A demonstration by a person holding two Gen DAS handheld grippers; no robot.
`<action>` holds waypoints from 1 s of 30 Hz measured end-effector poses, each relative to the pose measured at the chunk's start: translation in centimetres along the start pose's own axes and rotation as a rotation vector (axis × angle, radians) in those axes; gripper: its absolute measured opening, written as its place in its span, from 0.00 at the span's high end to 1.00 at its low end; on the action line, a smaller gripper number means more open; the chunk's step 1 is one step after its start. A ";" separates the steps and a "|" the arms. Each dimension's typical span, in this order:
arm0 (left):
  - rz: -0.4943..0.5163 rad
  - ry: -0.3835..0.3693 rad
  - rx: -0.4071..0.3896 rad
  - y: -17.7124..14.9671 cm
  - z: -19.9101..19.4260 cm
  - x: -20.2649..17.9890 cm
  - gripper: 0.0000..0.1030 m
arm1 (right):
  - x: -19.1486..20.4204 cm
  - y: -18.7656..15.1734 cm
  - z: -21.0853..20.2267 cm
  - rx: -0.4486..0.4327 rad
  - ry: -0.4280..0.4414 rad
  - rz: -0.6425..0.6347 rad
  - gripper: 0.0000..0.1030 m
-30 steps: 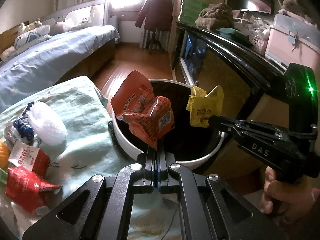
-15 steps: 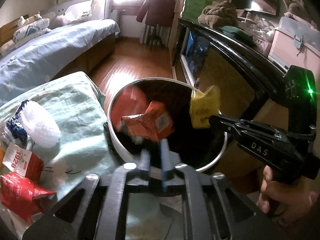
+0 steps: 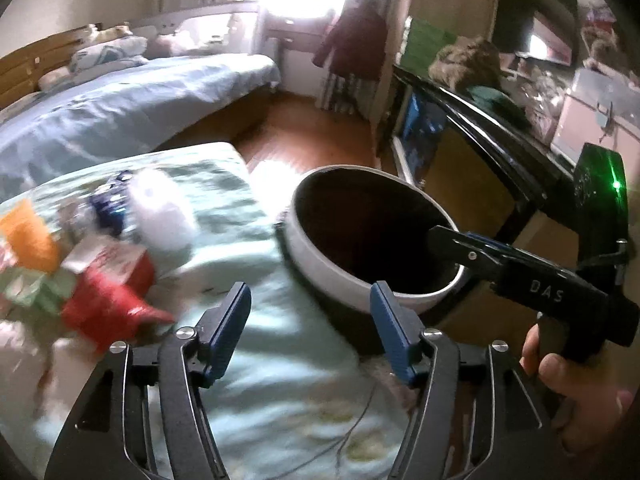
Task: Collect trash
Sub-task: 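Open the left gripper dropping the red bag while the right gripper drops the yellow bag, then move both open grippers back over the items on the bed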
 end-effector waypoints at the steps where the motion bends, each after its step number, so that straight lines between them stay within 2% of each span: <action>1: -0.009 0.010 -0.010 -0.1 -0.6 0.6 0.36 | 0.5 -0.1 -0.1 -0.003 0.008 -0.003 0.24; 5: -0.042 0.062 -0.045 -0.5 -2.9 2.9 0.31 | 2.8 -0.9 -0.6 -0.003 0.045 -0.015 0.18; 12: -0.123 0.142 -0.081 -2.2 -6.7 7.8 0.27 | 7.1 -3.0 -1.1 0.020 0.118 -0.040 0.13; 17: -0.184 0.204 -0.084 -4.0 -8.7 11.4 0.25 | 10.3 -4.5 -1.1 0.044 0.167 -0.076 0.13; 22: -0.244 0.253 -0.079 -5.8 -10.2 14.4 0.19 | 13.0 -5.9 -1.1 0.062 0.212 -0.108 0.06; 30: -0.302 0.323 -0.070 -7.8 -12.0 18.4 0.19 | 16.6 -8.6 -0.5 0.112 0.265 -0.158 0.06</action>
Point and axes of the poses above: each gripper's, at about its wrist camera, not at the fingertips, and z roughly the way its jaws point, x to its left, y to its top, the point moved 9 cm from there along z, roughly the way its jaws point, and after that the axes turned 6 degrees about -x, right-handed, at the moved point
